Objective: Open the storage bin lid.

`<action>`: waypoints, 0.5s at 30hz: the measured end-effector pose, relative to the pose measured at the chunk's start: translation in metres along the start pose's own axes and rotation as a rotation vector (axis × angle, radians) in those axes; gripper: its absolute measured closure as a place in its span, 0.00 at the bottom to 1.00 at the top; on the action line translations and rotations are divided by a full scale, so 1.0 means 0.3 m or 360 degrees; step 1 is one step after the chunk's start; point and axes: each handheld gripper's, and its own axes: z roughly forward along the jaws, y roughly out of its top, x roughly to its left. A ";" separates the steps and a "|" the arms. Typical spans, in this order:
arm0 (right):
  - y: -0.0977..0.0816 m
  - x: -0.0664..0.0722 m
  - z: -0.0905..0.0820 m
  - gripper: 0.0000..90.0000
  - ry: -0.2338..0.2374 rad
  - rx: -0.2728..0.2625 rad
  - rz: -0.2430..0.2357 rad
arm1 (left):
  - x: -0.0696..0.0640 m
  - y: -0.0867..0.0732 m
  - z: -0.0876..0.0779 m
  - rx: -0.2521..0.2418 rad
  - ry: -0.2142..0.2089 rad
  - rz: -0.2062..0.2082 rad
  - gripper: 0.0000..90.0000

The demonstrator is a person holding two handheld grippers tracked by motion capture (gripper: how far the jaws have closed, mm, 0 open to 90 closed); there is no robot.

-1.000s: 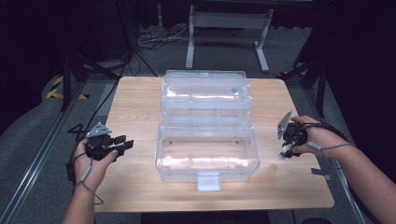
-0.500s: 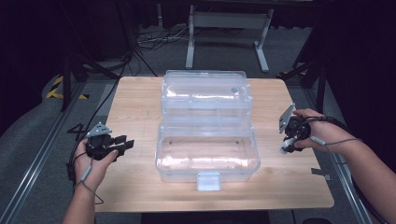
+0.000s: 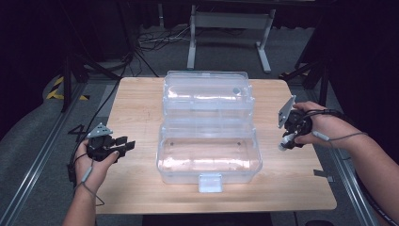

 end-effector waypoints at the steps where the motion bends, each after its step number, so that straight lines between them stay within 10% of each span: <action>1: 0.006 0.003 -0.007 0.67 0.0006 0.0002 0.0004 | 0.000 0.000 0.000 0.0000 0.0002 0.0002 0.64; 15: 0.088 0.039 -0.076 0.67 0.0002 -0.0023 -0.0043 | -0.001 0.004 0.000 -0.0004 -0.0001 0.0007 0.64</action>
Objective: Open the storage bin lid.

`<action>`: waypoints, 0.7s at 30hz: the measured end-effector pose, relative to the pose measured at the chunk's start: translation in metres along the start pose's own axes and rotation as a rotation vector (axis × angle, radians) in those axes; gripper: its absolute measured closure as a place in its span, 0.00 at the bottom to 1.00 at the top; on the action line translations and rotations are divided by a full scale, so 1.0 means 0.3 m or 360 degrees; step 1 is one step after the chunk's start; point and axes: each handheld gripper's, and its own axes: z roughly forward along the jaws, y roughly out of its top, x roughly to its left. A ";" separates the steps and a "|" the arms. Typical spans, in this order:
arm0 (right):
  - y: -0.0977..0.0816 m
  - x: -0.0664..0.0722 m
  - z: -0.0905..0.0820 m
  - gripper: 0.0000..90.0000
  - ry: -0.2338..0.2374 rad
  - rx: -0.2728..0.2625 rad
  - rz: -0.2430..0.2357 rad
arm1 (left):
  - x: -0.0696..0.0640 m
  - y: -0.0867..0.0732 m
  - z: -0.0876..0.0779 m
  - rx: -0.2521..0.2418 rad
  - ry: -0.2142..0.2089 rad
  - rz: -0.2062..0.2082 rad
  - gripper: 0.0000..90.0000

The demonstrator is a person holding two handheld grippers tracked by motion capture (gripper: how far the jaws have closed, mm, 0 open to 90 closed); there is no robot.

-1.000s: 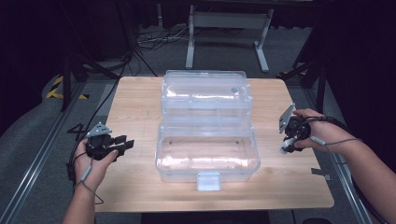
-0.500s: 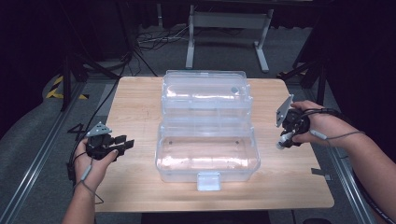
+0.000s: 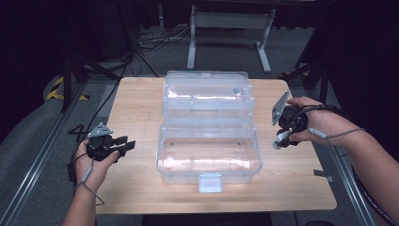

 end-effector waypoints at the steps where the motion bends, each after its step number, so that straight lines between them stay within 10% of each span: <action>1: 0.004 0.003 -0.002 0.67 -0.0002 -0.0001 0.0008 | 0.000 0.000 0.000 0.0000 -0.0001 0.0000 0.64; 21: 0.133 0.058 -0.019 0.67 0.0054 -0.0044 -0.0091 | 0.000 -0.001 0.007 0.0013 -0.0008 0.0003 0.64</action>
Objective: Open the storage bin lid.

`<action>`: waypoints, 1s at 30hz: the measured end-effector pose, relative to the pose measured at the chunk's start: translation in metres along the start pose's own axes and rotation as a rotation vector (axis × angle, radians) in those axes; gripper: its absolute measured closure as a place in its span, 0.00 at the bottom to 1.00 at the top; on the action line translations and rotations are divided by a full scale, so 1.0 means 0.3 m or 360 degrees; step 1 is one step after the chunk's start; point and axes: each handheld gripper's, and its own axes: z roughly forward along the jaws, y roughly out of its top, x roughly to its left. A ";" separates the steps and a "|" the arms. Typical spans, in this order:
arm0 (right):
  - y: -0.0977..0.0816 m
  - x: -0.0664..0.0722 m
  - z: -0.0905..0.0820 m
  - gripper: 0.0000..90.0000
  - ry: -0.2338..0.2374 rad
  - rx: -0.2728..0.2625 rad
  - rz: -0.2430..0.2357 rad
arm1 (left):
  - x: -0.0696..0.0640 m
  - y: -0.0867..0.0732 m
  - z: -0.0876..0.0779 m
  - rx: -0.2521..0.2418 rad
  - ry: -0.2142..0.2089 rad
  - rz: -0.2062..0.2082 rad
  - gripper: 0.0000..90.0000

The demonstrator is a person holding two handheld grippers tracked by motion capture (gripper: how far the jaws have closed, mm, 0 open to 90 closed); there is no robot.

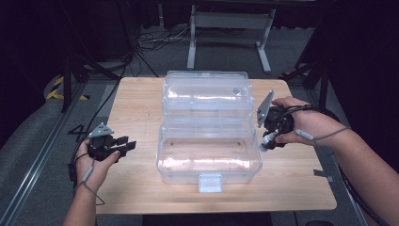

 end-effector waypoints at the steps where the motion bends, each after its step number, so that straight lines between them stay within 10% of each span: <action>1: 0.007 0.002 0.002 0.67 -0.0002 -0.0004 -0.0008 | 0.001 0.000 0.000 0.0000 0.0001 0.0001 0.64; 30: 0.098 0.031 0.162 0.67 0.0126 0.0040 -0.0098 | 0.006 0.007 0.007 -0.0006 -0.0009 0.0006 0.64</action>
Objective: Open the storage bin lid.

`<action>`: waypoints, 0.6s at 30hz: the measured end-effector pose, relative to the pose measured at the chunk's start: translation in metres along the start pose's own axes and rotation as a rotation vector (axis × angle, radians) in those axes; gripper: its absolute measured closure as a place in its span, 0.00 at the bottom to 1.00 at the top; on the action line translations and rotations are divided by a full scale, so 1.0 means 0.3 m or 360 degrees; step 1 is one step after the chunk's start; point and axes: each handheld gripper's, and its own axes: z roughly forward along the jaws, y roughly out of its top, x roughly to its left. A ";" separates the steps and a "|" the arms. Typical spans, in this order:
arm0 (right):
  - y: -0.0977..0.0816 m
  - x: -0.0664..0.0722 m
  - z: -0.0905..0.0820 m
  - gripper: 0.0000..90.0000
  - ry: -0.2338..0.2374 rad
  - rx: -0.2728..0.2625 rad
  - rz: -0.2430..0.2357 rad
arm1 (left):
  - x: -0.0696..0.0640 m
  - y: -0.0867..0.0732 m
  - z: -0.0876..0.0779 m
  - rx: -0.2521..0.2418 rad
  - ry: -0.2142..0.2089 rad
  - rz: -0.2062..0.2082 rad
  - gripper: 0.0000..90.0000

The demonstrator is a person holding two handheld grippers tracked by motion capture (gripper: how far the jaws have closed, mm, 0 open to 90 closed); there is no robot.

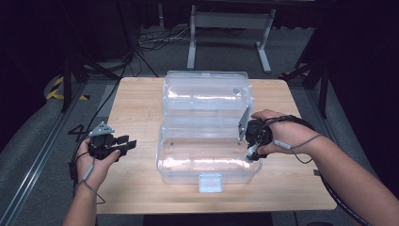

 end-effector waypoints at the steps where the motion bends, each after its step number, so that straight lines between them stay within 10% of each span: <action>1: -0.001 -0.001 0.009 0.67 0.0003 0.0009 -0.0002 | 0.000 0.000 0.000 0.0001 -0.0001 -0.0002 0.64; 18: 0.009 -0.016 0.167 0.67 0.0051 0.0089 0.0002 | -0.001 -0.001 0.005 0.0008 -0.0006 -0.0005 0.64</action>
